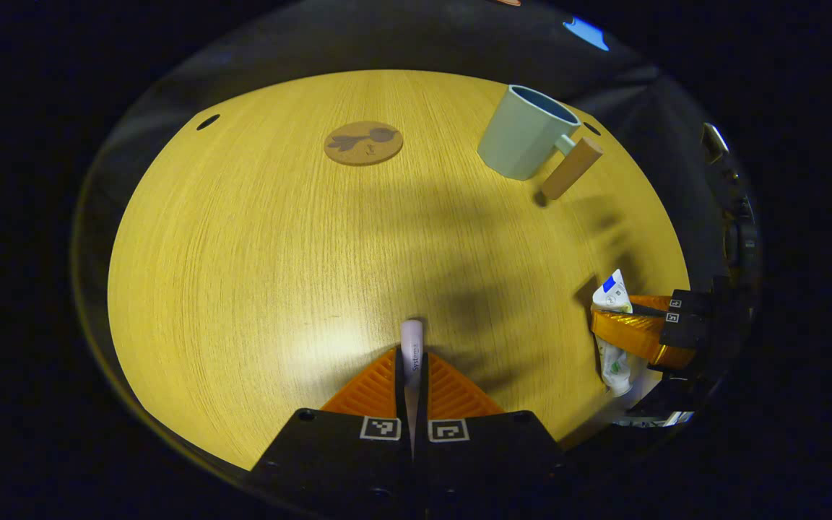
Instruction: Put the toothbrush and toothpaste on the desktop into the cup, then pick up the cup and place it on the coaster on the desktop.
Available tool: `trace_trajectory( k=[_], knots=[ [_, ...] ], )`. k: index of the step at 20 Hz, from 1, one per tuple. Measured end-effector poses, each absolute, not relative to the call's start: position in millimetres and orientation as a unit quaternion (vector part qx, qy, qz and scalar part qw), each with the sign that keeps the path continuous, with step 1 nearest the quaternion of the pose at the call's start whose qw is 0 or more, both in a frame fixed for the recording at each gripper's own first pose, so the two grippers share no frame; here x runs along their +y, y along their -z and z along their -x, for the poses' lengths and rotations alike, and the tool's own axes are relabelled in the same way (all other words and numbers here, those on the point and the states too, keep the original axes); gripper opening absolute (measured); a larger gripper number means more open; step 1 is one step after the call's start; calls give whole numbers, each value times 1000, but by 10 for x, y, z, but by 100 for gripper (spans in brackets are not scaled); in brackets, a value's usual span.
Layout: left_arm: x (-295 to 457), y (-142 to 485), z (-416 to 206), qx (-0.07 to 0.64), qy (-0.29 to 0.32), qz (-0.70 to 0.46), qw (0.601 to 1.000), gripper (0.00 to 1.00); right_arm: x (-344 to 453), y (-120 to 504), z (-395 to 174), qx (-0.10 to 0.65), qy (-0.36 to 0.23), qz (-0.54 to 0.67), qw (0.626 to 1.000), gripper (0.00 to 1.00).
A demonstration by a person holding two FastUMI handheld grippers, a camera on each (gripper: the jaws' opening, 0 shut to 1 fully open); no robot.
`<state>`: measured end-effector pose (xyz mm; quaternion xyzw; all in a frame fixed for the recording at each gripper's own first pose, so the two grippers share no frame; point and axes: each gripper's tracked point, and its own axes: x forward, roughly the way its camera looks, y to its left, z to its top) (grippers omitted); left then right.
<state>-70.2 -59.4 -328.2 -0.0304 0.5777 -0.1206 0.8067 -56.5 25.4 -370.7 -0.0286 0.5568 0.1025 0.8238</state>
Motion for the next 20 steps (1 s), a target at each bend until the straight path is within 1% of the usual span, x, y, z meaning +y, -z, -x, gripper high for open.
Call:
trace_trajectory(
  k=[1,3,5,9,16,20],
  knots=[
    [-601,3247,697,573,123,32,810,1,247,3716,546,557,-102,18,824,5],
    [-593,3185,706,566,123,34,815,0,267,3665,518,555,-103,-11,825,5],
    [-608,3092,704,555,125,40,821,0,300,3579,436,542,-101,-40,833,5],
    [-616,2921,669,535,128,49,834,0,320,3200,232,509,-104,-77,851,5],
    [-621,2672,645,500,120,78,854,0,429,2493,-423,404,-114,-93,903,5],
    [-608,2556,649,484,115,75,864,0,516,2104,-805,349,-129,-92,924,5]
  ],
)
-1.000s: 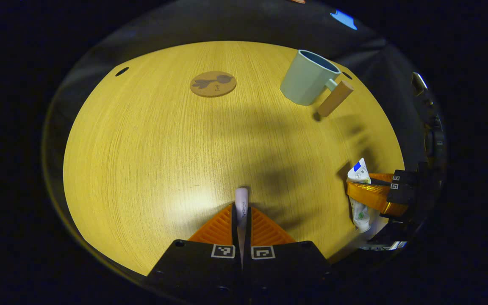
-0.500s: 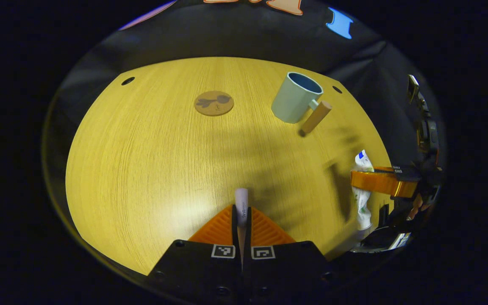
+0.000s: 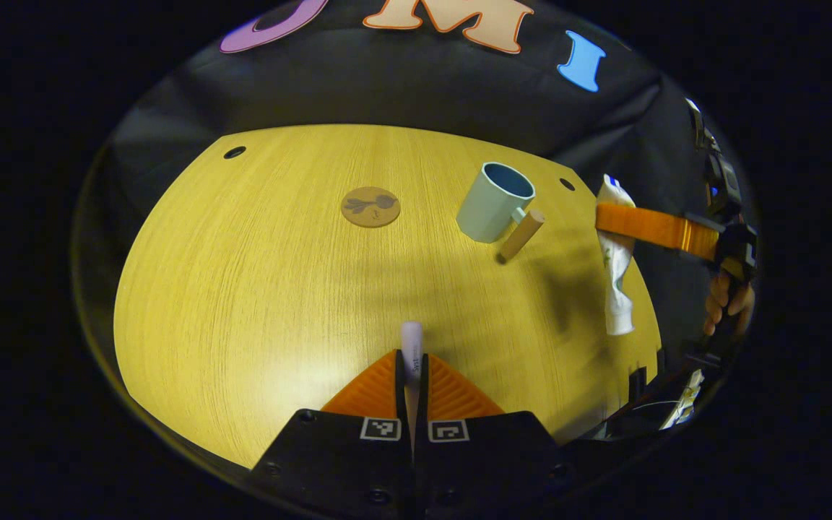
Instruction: Put the toothbrush and toothpaste on the desktop into the cup, then pick up the cup and place it on the coaster on the desktop.
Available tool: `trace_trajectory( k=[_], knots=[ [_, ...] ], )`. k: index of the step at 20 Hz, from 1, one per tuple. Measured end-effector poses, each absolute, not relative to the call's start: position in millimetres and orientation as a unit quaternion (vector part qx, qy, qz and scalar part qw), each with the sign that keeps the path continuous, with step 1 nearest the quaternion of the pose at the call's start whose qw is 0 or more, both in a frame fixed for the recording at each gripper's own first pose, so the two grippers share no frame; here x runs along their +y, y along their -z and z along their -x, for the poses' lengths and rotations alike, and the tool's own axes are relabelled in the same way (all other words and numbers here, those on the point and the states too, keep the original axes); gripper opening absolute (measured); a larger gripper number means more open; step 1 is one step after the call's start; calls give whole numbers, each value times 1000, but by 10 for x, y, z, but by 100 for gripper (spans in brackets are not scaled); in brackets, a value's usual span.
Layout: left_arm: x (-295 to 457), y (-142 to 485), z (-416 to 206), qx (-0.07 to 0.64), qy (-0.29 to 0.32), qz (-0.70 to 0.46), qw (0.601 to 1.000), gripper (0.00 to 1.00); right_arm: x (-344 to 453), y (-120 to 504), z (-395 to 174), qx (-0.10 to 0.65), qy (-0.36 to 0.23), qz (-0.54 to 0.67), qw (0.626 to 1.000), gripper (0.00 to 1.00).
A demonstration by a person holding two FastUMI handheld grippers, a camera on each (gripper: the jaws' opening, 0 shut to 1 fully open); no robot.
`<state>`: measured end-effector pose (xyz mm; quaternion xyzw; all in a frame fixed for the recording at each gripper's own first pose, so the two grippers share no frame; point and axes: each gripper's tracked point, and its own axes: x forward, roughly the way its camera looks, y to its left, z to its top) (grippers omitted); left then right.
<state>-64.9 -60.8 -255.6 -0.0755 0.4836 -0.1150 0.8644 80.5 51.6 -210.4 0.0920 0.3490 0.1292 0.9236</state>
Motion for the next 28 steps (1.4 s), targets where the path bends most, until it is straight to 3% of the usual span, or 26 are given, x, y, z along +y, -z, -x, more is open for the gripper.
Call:
trace_trajectory(
  k=[6,12,23,26,28],
  knots=[
    [-626,2359,653,454,95,107,879,0,652,1691,-1602,234,-130,-90,959,5],
    [-603,2258,739,450,76,116,882,0,724,1646,-2217,167,-119,-93,974,5],
    [-497,2085,807,434,47,121,891,0,857,2430,-2469,214,-121,-32,969,8],
    [-504,2041,729,426,49,112,896,0,849,2536,-2314,230,-128,-27,964,17],
    [-538,2028,643,421,57,109,899,0,816,2547,-2195,235,-133,-35,962,34]
  ],
)
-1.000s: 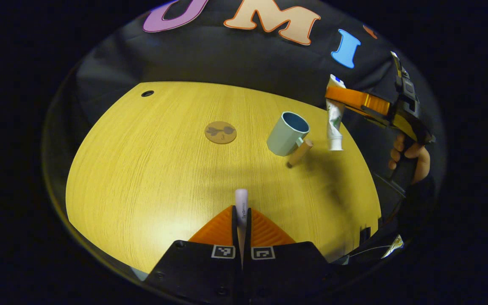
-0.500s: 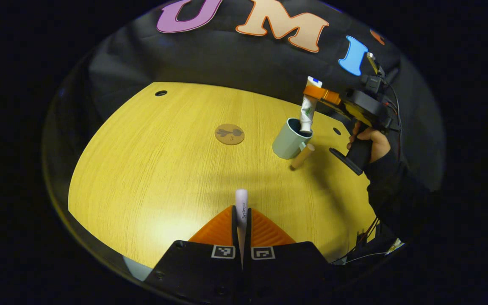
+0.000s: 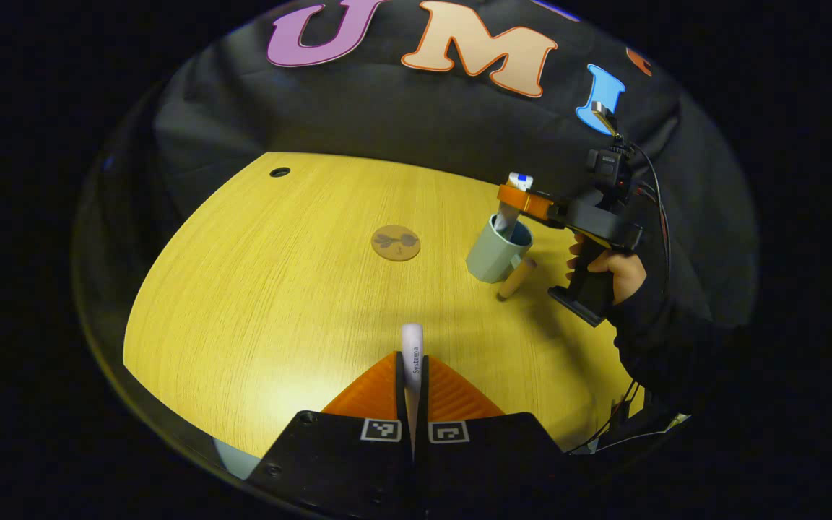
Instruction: Put the toothbrush and toothpaste on the desktop into the cup, then pick up the cup and place it on the coaster on the desktop.
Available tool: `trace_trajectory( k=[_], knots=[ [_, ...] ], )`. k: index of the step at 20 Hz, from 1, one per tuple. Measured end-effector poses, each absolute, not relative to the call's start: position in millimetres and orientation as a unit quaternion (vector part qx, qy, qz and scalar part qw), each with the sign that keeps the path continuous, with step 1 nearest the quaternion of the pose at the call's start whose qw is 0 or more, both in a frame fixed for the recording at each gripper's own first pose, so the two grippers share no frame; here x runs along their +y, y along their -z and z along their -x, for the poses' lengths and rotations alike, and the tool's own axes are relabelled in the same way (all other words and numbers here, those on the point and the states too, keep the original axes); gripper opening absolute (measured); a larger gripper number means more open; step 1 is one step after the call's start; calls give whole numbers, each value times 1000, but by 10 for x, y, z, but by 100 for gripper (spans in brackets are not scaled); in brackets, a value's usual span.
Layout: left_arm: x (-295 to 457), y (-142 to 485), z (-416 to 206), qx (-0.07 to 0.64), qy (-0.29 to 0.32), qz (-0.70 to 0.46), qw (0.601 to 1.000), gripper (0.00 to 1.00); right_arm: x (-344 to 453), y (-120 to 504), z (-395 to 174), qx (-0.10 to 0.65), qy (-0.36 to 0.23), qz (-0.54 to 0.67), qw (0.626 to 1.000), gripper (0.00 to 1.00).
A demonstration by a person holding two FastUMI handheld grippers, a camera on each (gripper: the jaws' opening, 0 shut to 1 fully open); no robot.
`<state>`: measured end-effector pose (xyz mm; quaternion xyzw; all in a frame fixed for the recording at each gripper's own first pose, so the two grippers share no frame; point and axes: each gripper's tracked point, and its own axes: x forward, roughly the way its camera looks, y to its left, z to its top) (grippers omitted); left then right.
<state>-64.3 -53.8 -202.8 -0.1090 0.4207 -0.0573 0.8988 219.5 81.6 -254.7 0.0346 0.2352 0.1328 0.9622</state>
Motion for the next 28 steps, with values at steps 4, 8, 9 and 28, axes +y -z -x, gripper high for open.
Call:
trace_trajectory(
  k=[4,8,9,28],
  knots=[
    [-652,1912,447,399,77,107,908,0,663,2511,-1923,249,-134,-56,957,100],
    [-786,1672,43,343,96,128,926,0,367,2471,-1517,259,-123,-71,955,99],
    [-843,1609,-72,329,103,136,929,0,283,2486,-1414,263,-118,-72,955,96],
    [-1750,1060,-1940,128,143,178,965,2,-899,2651,-158,326,-16,-100,940,99]
  ],
)
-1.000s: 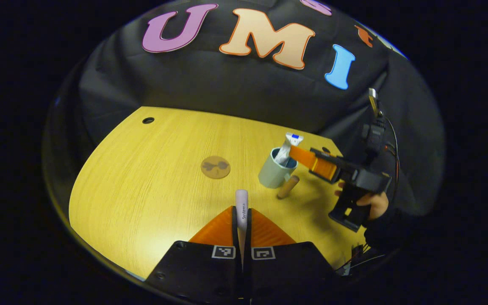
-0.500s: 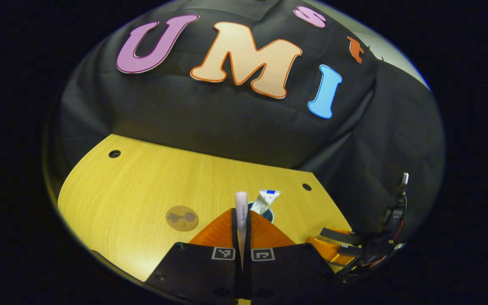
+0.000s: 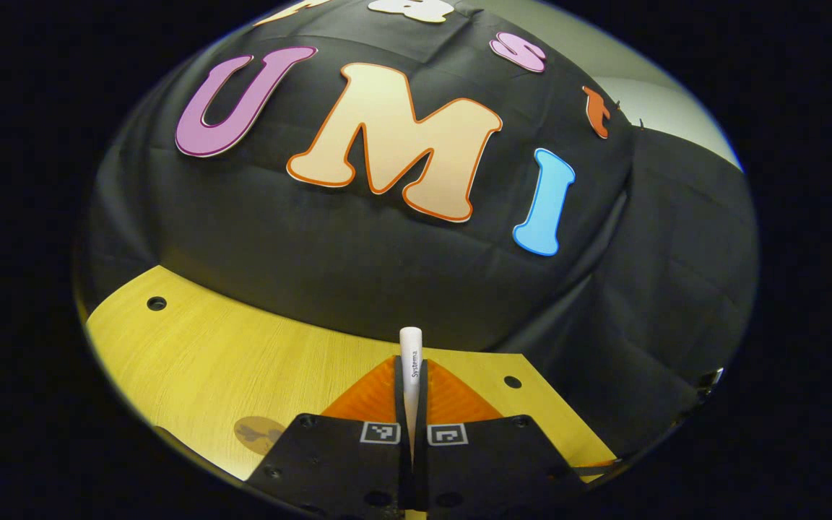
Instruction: Put the toothbrush and toothpaste on the desktop into the cup, then pick up the cup and place it on the coaster on the desktop.
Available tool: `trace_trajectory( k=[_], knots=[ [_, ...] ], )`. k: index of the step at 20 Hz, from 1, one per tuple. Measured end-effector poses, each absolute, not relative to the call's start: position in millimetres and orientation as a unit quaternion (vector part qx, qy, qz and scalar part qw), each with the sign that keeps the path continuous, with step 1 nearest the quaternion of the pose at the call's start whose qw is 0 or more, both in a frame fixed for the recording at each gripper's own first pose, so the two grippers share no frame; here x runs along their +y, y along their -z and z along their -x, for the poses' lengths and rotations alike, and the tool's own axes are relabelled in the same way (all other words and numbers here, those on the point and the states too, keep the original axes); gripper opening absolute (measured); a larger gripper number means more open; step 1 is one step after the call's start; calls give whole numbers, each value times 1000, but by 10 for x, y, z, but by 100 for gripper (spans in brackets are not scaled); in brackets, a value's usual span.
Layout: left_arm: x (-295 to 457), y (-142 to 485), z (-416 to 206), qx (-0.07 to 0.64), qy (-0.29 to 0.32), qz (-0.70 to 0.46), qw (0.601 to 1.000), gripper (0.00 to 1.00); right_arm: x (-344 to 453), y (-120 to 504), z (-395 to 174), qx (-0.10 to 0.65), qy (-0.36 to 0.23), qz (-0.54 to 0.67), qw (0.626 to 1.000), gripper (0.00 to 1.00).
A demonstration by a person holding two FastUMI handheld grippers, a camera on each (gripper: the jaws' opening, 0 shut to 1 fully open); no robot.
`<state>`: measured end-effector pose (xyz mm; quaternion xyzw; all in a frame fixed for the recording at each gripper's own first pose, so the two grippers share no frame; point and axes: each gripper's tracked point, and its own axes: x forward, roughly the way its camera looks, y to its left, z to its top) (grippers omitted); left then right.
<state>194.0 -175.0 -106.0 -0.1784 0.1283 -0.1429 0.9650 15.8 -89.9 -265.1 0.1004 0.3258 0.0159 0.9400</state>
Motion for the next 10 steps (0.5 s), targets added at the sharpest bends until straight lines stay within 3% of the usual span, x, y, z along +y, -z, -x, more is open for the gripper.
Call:
trace_trajectory(
  k=[10],
  knots=[
    [-1708,1450,-2065,127,92,206,966,0,-1254,2714,-48,340,15,-108,934,99]
  ],
)
